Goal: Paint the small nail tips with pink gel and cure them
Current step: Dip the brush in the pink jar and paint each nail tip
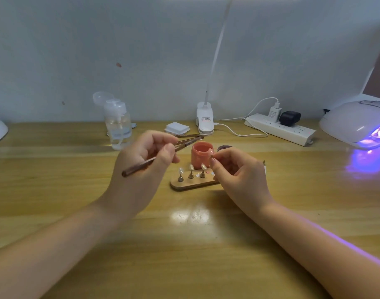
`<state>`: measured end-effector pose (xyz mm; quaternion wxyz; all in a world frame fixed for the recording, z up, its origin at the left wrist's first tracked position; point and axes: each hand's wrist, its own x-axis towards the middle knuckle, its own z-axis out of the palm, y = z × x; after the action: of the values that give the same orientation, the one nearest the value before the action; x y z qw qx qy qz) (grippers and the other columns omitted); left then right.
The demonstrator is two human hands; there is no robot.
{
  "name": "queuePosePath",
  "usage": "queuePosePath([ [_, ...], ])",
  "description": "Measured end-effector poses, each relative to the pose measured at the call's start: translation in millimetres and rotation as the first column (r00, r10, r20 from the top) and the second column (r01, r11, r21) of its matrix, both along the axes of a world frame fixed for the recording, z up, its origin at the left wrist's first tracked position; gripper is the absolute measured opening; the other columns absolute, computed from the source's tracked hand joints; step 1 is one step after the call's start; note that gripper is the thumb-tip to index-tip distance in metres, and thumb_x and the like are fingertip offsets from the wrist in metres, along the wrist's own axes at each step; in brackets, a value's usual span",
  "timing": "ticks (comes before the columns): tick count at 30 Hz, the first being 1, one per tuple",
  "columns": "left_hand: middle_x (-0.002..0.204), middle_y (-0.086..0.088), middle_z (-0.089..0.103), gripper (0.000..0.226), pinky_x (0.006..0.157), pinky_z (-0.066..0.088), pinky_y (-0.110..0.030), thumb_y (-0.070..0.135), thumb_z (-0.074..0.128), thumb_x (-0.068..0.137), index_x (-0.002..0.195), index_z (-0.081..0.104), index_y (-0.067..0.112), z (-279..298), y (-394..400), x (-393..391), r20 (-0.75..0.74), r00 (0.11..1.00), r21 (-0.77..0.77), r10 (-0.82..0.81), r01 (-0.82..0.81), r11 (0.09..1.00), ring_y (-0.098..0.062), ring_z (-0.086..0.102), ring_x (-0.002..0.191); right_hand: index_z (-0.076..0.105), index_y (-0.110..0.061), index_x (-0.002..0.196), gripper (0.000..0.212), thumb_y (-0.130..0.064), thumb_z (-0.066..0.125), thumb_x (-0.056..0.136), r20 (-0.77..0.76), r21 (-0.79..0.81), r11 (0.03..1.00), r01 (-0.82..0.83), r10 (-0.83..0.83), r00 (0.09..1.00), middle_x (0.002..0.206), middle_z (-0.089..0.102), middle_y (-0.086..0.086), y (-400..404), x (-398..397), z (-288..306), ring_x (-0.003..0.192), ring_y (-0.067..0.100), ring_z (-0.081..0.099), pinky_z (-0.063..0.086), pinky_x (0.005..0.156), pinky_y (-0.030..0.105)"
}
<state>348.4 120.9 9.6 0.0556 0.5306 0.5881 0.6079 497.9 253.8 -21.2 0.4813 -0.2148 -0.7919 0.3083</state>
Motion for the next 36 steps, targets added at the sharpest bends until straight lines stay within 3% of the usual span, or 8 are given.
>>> queuePosePath([
  [4,0.087,0.007,0.07,0.018,0.063,0.048,-0.012,0.035,0.057,0.087,0.101,0.065,0.029,-6.5,-7.4,12.4,-0.094,0.995,-0.017,-0.035,0.034,0.999,-0.008,0.066,0.079,0.071,-0.012,0.088,0.004,-0.01,0.07,0.085,-0.003,-0.012,1.0,0.006,-0.006,1.0,0.07,0.067,-0.002,0.9,-0.4,-0.6,0.063,0.017,0.064,0.054,0.062,0.043],
  [10,0.088,0.007,0.069,0.024,0.067,0.05,-0.037,0.035,0.051,0.088,0.106,0.065,0.027,-8.2,-9.4,15.0,-0.259,0.965,-0.027,-0.043,0.037,0.999,-0.018,0.063,0.082,0.07,-0.017,0.088,0.009,-0.01,0.071,0.085,-0.007,0.011,1.0,0.011,-0.011,1.0,0.071,0.068,-0.005,0.5,0.4,0.2,0.063,0.016,0.064,0.054,0.061,0.042],
  [13,0.084,0.007,0.069,0.022,0.066,0.05,-0.033,0.034,0.051,0.087,0.1,0.066,0.028,-8.9,-10.6,15.2,-0.273,0.961,-0.024,-0.047,0.042,0.999,-0.016,0.063,0.079,0.069,-0.018,0.089,0.01,-0.009,0.071,0.085,0.001,0.017,1.0,0.016,-0.016,1.0,0.073,0.068,-0.005,0.9,0.9,0.2,0.064,0.018,0.065,0.054,0.061,0.044],
  [16,0.078,0.006,0.068,0.018,0.064,0.048,-0.02,0.028,0.05,0.086,0.094,0.065,0.027,-9.1,-13.2,16.9,-0.253,0.965,0.022,-0.07,0.077,0.997,-0.011,0.062,0.076,0.068,-0.02,0.088,0.013,-0.008,0.07,0.085,-0.002,0.007,1.0,0.011,-0.011,1.0,0.073,0.068,-0.009,0.4,0.7,0.9,0.064,0.016,0.065,0.055,0.062,0.042],
  [23,0.083,0.009,0.07,0.023,0.068,0.052,-0.03,0.034,0.05,0.086,0.098,0.067,0.023,-9.7,-9.4,19.9,-0.163,0.985,0.004,-0.048,0.05,0.999,-0.015,0.066,0.081,0.07,-0.015,0.089,0.007,-0.01,0.071,0.085,0.009,0.001,1.0,-0.004,0.004,1.0,0.071,0.068,-0.004,0.2,0.1,0.7,0.063,0.018,0.064,0.054,0.062,0.044],
  [31,0.085,0.006,0.07,0.018,0.068,0.049,-0.016,0.029,0.053,0.09,0.099,0.066,0.021,-11.5,-8.3,19.2,-0.067,0.997,0.019,-0.046,0.047,0.999,-0.012,0.066,0.081,0.071,-0.015,0.088,0.006,-0.01,0.07,0.085,-0.003,-0.043,0.999,-0.012,0.012,1.0,0.071,0.069,0.003,0.3,-0.2,-0.1,0.065,0.024,0.065,0.055,0.063,0.049],
  [36,0.081,0.0,0.07,0.022,0.068,0.053,-0.029,0.031,0.051,0.084,0.092,0.067,0.019,-12.9,-11.1,17.8,-0.05,0.994,0.01,-0.102,0.102,0.995,-0.016,0.067,0.078,0.07,-0.017,0.09,0.009,-0.01,0.07,0.085,0.008,-0.043,0.999,-0.021,0.021,1.0,0.073,0.069,0.002,0.5,0.7,0.4,0.066,0.023,0.066,0.055,0.062,0.047],
])
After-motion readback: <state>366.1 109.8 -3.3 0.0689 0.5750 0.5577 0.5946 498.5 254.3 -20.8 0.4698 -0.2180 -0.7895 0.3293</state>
